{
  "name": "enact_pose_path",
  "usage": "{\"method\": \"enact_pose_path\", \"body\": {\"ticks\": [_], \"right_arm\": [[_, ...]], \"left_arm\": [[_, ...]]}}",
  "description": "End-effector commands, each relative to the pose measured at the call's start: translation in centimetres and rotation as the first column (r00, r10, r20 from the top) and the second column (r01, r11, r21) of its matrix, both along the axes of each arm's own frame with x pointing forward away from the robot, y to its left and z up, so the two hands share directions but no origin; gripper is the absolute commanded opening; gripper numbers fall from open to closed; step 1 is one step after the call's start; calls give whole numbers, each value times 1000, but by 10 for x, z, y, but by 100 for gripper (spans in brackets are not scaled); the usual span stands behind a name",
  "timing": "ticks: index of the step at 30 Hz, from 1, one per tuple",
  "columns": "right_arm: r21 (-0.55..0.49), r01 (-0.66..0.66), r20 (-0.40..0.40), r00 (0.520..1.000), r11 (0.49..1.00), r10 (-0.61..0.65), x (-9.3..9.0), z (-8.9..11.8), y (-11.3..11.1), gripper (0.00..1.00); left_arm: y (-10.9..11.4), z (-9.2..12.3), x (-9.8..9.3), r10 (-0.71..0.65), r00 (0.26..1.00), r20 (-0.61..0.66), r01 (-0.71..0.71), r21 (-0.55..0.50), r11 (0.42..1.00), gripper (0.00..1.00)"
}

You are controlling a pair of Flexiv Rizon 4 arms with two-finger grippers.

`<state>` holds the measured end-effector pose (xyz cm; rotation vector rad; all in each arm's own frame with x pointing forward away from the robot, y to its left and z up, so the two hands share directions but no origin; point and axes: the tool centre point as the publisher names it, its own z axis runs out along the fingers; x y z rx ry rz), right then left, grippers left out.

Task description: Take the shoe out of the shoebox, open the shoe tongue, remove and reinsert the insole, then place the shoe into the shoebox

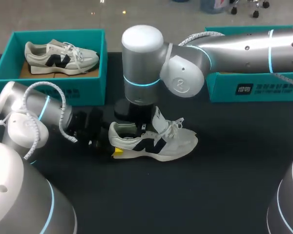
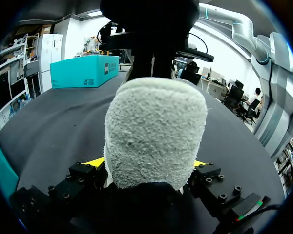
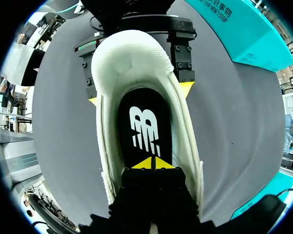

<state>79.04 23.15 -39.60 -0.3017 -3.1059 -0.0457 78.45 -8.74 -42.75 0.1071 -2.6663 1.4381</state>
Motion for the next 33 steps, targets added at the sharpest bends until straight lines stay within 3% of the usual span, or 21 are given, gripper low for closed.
{"method": "enact_pose_path", "body": {"ticks": [1,2,3,17,28,33], "right_arm": [[9,4,44,999,1000,-4,-7,1,-2,0],[10,5,53,999,1000,-6,-7,1,-2,9],[9,7,60,998,1000,-8,-6,2,-1,28],[-28,22,116,993,999,-18,8,4,-6,31],[-61,10,102,995,998,-4,15,-21,-7,32],[-72,-3,48,999,997,7,11,-31,-6,31]], "left_arm": [[1,-3,1,0,1000,-1,0,3,1000,0],[1,-3,1,0,1000,-1,0,3,1000,0],[1,-3,1,0,1000,-1,0,3,1000,0],[1,-3,1,0,1000,-1,0,3,1000,0],[1,-3,1,0,1000,-1,0,3,1000,0],[1,-3,1,0,1000,-1,0,3,1000,0]]}}
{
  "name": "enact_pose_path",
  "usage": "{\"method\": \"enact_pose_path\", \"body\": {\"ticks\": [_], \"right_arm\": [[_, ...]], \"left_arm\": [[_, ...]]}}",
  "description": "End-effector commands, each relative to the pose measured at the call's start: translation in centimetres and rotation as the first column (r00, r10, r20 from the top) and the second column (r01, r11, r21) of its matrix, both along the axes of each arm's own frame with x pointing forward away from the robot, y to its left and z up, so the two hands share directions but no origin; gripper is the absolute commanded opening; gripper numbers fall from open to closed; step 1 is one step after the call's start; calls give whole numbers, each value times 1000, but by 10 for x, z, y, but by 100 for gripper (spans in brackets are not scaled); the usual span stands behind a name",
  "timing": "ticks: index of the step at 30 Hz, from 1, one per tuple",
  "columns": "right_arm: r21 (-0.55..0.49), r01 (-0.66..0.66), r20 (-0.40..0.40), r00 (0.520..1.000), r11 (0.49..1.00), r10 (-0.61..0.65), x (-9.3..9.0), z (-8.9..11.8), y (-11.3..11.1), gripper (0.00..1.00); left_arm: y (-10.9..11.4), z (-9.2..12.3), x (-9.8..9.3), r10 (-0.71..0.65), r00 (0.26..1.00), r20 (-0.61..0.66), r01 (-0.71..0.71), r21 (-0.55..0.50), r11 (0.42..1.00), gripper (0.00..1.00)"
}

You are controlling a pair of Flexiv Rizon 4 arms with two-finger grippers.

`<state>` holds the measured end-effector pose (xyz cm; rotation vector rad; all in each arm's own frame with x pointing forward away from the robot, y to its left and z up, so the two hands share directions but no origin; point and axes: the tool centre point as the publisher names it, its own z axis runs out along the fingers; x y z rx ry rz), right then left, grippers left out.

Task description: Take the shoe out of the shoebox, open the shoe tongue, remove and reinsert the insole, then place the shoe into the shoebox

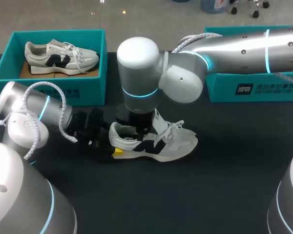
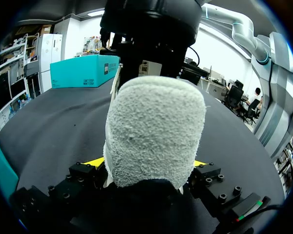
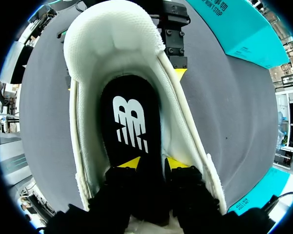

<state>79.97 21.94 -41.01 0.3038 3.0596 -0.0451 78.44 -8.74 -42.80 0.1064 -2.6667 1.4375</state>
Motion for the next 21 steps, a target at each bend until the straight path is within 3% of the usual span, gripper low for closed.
{"method": "enact_pose_path", "body": {"ticks": [1,2,5,15,21], "right_arm": [[-5,-13,-46,999,1000,12,0,-20,6,31],[-7,-15,-62,998,1000,15,-2,-23,6,29],[-11,-8,-96,995,1000,7,-7,-29,5,0],[22,36,-175,984,999,-31,-17,-34,-2,0],[53,-6,-230,973,999,18,-18,-7,-7,0]], "left_arm": [[1,-2,1,1,1000,-2,-1,2,1000,0],[1,-2,1,1,1000,-2,-1,2,1000,0],[1,-2,1,1,1000,-2,-1,2,1000,0],[1,-2,1,1,1000,-2,-1,2,1000,0],[1,-2,1,1,1000,-2,-1,2,1000,0]]}}
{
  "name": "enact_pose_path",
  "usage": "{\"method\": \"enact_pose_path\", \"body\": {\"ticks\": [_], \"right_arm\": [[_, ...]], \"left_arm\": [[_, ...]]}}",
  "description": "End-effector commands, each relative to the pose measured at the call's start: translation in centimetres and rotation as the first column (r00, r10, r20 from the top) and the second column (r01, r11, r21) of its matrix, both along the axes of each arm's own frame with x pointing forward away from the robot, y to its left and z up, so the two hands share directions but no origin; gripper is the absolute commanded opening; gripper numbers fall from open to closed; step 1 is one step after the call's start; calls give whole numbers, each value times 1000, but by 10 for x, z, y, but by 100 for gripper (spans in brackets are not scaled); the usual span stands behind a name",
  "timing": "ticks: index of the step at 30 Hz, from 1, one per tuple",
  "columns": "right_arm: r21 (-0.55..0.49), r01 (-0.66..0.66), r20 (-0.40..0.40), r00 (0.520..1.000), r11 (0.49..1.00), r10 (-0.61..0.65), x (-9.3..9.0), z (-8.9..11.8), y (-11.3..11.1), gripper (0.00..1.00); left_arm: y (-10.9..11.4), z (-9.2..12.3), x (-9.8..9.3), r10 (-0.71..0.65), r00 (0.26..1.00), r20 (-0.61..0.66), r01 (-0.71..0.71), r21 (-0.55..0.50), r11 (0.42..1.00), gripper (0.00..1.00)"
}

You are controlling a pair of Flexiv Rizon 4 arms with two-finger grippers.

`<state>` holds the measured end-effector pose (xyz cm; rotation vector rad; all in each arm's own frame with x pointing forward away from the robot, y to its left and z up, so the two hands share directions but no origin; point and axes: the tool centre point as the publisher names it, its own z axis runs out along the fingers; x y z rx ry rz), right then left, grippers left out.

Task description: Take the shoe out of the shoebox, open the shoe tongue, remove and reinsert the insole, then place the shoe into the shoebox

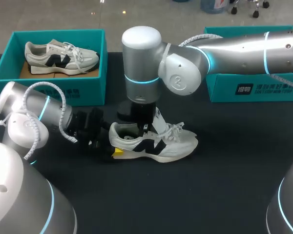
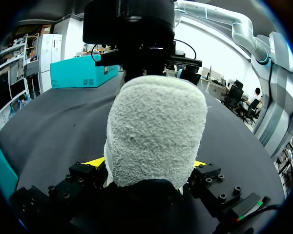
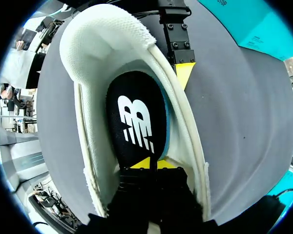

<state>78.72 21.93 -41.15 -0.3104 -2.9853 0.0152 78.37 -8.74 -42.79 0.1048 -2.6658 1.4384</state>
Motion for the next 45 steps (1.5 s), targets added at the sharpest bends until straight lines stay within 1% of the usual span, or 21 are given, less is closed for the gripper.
{"method": "enact_pose_path", "body": {"ticks": [1,4,7,10,14,16,19,26,35,37,45], "right_arm": [[17,-29,-31,999,999,30,-5,0,-8,0],[33,-47,-25,999,998,48,-3,19,-12,0],[43,-53,11,999,998,53,-1,36,-17,0],[62,-49,41,998,997,46,2,46,-23,0],[68,-33,62,998,997,28,3,50,-30,0],[84,-16,64,998,996,10,3,50,-36,0],[128,-10,69,998,992,1,3,53,-37,0],[218,-76,105,993,973,54,8,73,-13,0],[299,-202,64,979,933,191,9,86,25,0],[316,-221,57,975,923,213,10,87,32,0],[380,-264,-2,958,886,287,13,77,56,0]], "left_arm": [[1,-2,2,2,1000,-2,-2,3,1000,0],[1,-2,2,2,1000,-2,-2,3,1000,0],[1,-2,2,2,1000,-2,-2,3,1000,0],[1,-2,2,2,1000,-2,-2,3,1000,0],[1,-2,2,2,1000,-2,-2,3,1000,0],[1,-2,2,2,1000,-2,-2,3,1000,0],[1,-2,2,2,1000,-2,-2,3,1000,0],[1,-2,2,2,1000,-2,-2,3,1000,0],[1,-2,2,2,1000,-2,-2,3,1000,0],[1,-2,2,2,1000,-2,-2,3,1000,0],[1,-2,2,2,1000,-2,-2,3,1000,0]]}}
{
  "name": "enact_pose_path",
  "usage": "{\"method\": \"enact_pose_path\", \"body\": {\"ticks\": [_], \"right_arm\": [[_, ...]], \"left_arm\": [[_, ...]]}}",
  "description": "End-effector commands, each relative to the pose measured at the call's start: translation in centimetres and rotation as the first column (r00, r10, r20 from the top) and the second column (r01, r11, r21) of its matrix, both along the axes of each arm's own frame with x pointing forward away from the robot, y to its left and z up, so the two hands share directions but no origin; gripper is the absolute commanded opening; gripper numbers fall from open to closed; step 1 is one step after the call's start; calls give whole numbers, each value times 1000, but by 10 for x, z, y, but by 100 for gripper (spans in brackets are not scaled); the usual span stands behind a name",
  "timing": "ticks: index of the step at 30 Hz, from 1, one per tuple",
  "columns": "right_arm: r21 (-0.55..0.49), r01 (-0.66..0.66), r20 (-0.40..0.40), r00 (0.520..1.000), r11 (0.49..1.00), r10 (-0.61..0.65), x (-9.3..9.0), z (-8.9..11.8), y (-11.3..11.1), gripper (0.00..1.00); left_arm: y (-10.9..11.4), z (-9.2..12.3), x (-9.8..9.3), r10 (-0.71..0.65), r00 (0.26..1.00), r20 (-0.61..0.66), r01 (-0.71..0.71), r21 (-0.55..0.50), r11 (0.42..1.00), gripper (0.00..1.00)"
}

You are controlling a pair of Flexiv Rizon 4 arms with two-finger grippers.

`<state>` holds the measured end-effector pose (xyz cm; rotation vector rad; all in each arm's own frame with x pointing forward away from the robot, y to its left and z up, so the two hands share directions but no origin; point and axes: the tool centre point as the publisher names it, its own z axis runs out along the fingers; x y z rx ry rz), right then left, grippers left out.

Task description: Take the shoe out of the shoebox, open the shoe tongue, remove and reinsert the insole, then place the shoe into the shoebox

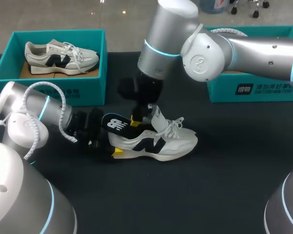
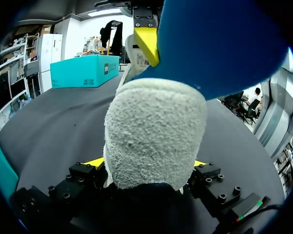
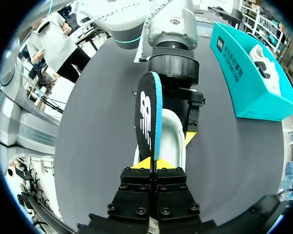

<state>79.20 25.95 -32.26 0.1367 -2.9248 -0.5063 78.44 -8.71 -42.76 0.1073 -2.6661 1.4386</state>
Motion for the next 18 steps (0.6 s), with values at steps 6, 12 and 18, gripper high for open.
{"method": "enact_pose_path", "body": {"ticks": [6,12,18], "right_arm": [[60,-7,-116,993,998,14,10,-18,14,2],[114,-14,-165,986,993,33,9,-16,8,21],[180,-35,-218,973,983,74,10,-20,3,31]], "left_arm": [[0,-2,1,0,1000,-1,0,3,1000,0],[0,-2,1,0,1000,-1,0,3,1000,0],[0,-2,1,0,1000,-1,0,3,1000,0]]}}
